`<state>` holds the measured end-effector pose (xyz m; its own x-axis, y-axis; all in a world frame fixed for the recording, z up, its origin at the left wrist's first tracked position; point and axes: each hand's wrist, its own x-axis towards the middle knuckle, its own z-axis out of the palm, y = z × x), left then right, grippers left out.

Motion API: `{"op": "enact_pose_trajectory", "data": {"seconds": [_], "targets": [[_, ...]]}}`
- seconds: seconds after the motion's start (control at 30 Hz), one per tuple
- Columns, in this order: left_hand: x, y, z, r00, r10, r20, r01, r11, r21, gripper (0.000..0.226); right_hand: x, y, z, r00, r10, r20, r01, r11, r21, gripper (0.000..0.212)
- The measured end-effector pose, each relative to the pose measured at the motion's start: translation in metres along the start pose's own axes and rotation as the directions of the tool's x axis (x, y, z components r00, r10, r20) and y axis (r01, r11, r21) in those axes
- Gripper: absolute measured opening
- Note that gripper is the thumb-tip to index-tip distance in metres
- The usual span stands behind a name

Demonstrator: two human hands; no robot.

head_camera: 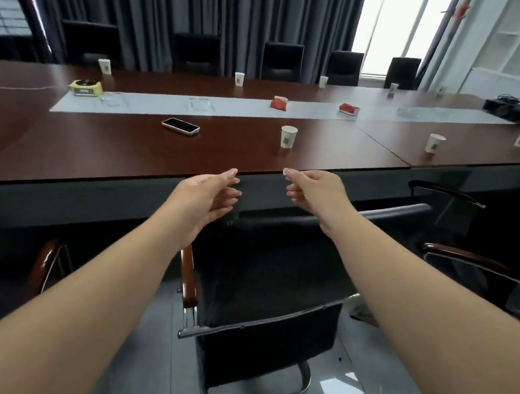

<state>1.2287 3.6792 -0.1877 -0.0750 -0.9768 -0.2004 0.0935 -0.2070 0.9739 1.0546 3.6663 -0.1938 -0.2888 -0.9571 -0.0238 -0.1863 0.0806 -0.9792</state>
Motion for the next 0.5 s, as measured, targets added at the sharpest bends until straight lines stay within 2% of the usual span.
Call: {"op": "enact_pose_trajectory", "data": {"seconds": [0.1, 0.17, 0.27, 0.37, 0.43, 0.5], "targets": [[0.009, -0.016, 0.036, 0.996, 0.068, -0.057, -0.061, 0.991, 0.122, 0.023, 0.024, 0.01, -0.042, 0.994, -0.03, 0.103, 0.047, 0.986, -0.159, 0.026], [0.013, -0.025, 0.052, 0.989, 0.134, -0.065, -0.112, 0.957, 0.268, 0.028, 0.039, 0.014, -0.067, 0.982, -0.044, 0.181, 0.09, 0.963, -0.254, 0.029], [0.012, -0.036, 0.075, 0.983, 0.163, -0.081, -0.102, 0.864, 0.493, 0.029, 0.064, 0.022, -0.108, 0.959, -0.06, 0.277, 0.168, 0.909, -0.381, 0.037], [0.012, -0.039, 0.097, 0.973, 0.202, -0.108, -0.09, 0.77, 0.632, 0.032, 0.083, 0.034, -0.141, 0.942, -0.032, 0.335, 0.198, 0.859, -0.473, 0.046], [0.017, -0.041, 0.108, 0.979, 0.183, -0.088, -0.072, 0.718, 0.693, 0.037, 0.089, 0.044, -0.154, 0.935, 0.022, 0.355, 0.176, 0.839, -0.515, 0.051], [0.024, -0.041, 0.112, 0.994, 0.084, -0.068, -0.006, 0.672, 0.74, 0.047, 0.091, 0.051, -0.158, 0.918, 0.092, 0.385, 0.151, 0.818, -0.555, 0.057]]}}
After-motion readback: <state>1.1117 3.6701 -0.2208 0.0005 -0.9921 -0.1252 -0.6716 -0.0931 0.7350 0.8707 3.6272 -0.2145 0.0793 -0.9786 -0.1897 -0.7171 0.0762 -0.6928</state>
